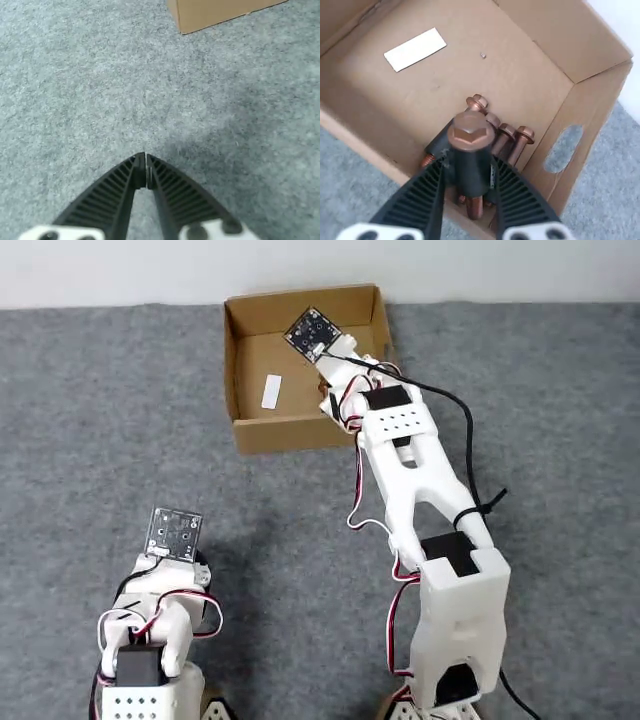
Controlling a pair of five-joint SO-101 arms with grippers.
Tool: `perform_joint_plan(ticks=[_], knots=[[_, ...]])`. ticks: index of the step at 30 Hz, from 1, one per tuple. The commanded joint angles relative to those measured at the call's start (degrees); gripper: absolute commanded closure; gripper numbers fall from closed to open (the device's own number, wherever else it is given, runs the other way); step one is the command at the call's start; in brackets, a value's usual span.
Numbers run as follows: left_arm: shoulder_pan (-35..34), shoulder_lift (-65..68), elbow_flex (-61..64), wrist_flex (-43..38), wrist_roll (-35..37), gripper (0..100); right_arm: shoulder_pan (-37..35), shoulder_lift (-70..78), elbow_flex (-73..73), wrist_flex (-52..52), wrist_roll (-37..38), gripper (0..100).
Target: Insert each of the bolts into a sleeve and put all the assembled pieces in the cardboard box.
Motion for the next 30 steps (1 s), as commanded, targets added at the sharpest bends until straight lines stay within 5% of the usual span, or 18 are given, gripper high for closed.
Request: perform_joint_plan(ticks=[1,13,20,30], knots=[[-0.1,-0.1,-0.4,0.9,-0.6,99,0.0,-1.0,-3.3,2.9,0.4,89.4],[-0.1,-0.1,-0.4,0.9,-0.5,99,-0.2,-3.0,-3.3,5.3,-0.2,99.0],[-0.1,-0.1,-0.4,0.9,-0.5,99,0.0,-8.5,-3.3,8.5,-12.7,99.1],[-0.1,-0.1,-0.4,0.9,-0.5,99,0.7,-26.2,-3.3,32.0,-28.1,99.1]])
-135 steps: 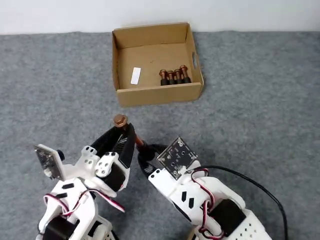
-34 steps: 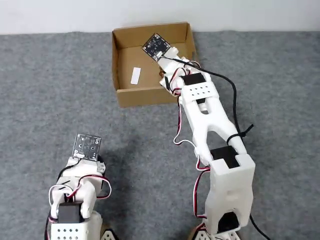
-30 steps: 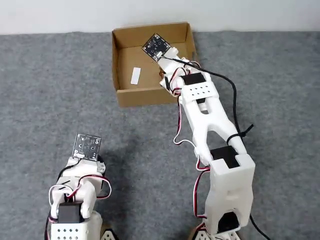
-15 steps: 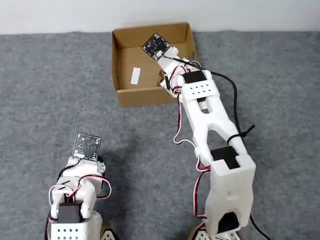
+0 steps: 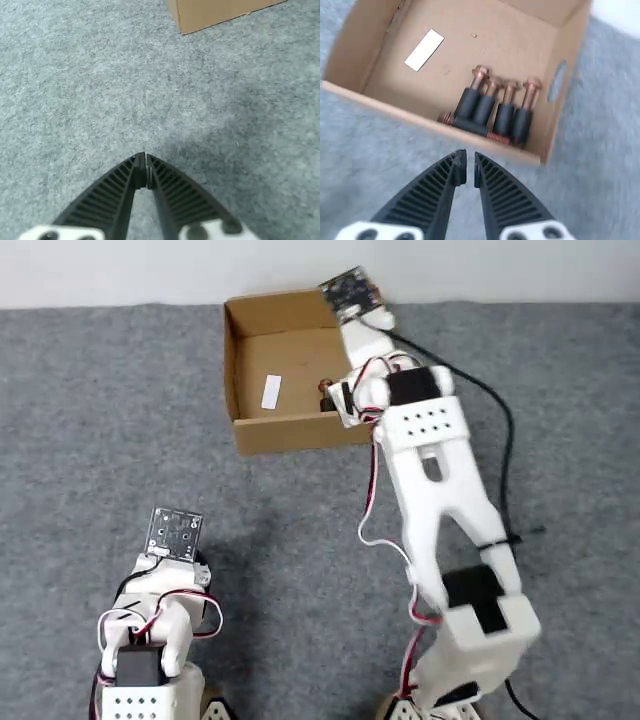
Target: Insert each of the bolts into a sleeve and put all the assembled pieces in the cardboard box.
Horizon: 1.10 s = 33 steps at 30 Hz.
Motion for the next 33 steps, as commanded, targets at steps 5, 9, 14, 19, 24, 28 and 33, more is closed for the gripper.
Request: perform_joint_plan(ticks=[5,9,14,19,24,28,33], knots=[[-0.1,-0.1,-0.4,0.9,-0.4,99,1.2,-13.6,-2.0,17.7,-9.5,99.1],[-0.1,-0.1,-0.4,0.9,-0.4,99,2.0,-17.3,-1.9,25.9,-13.4,99.1],[-0.1,-0.1,-0.4,0.9,-0.4,99,2.9,-23.4,-1.8,32.0,-18.2,99.1],[-0.1,-0.1,-0.4,0.9,-0.4,99,2.9,-35.2,8.4,29.7,-18.3,99.1],[-0.1,-0.1,-0.4,0.9,-0.4,99,6.2,-50.1,27.6,18.3,-18.0,99.1],[-0.1,-0.1,-0.4,0.9,-0.4,99,10.4,-59.4,44.8,11.0,-15.4,99.1],[-0.1,-0.1,-0.4,0.9,-0.4,99,13.9,-70.2,61.9,7.2,-15.3,99.1]])
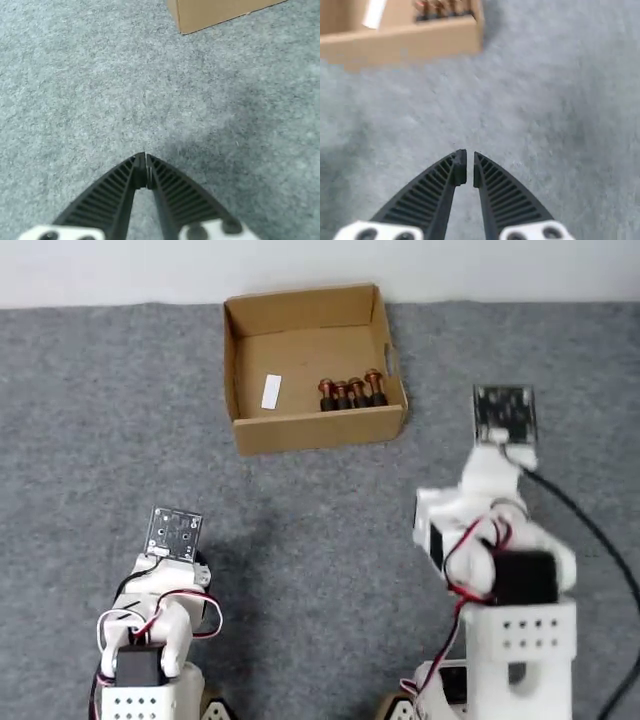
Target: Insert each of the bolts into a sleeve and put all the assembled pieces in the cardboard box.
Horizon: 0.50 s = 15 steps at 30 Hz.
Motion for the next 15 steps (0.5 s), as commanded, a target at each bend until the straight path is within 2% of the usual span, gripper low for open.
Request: perform_joint_plan(ticks=[1,8,15], knots=[[-0.1,-0.1,-0.4,0.9,-0.4,99,2.1,-8.4,10.1,-2.5,0.8,99.1],[-0.1,-0.1,-0.4,0.9,-0.4,99,2.1,-25.8,29.6,-2.5,0.9,99.1],[-0.1,-0.1,-0.4,0.9,-0.4,99,4.2,-48.2,45.4,-2.9,8.1,99.1]])
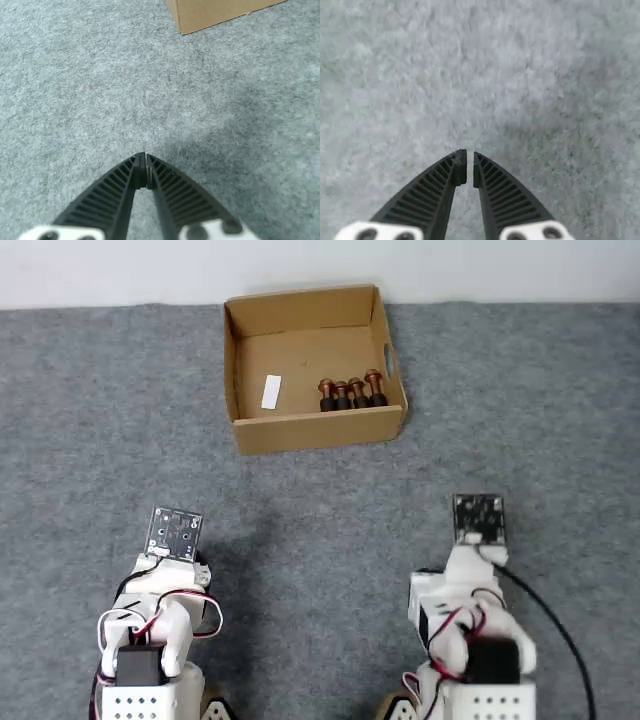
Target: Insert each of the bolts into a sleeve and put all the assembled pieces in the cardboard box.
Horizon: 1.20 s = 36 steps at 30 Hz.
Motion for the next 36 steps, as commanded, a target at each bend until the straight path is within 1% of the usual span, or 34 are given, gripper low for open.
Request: perform_joint_plan(ticks=[1,3,5,10,17,36], knots=[[-0.1,-0.1,-0.4,0.9,-0.4,99,1.8,-10.3,4.9,-1.5,4.6,99.1],[-0.1,0.0,-0.4,0.9,-0.4,99,3.2,-9.1,8.2,-1.7,5.7,99.1],[-0.1,0.0,-0.4,0.9,-0.4,99,4.8,-7.6,10.9,-3.2,4.9,99.1],[-0.1,0.0,-0.4,0.9,-0.4,99,8.9,-9.3,15.0,-6.4,5.0,99.0],[-0.1,0.0,-0.4,0.9,-0.4,99,9.3,-8.9,16.1,-1.1,5.2,98.9],[-0.1,0.0,-0.4,0.9,-0.4,99,9.1,-9.0,16.1,-1.1,5.1,98.9]])
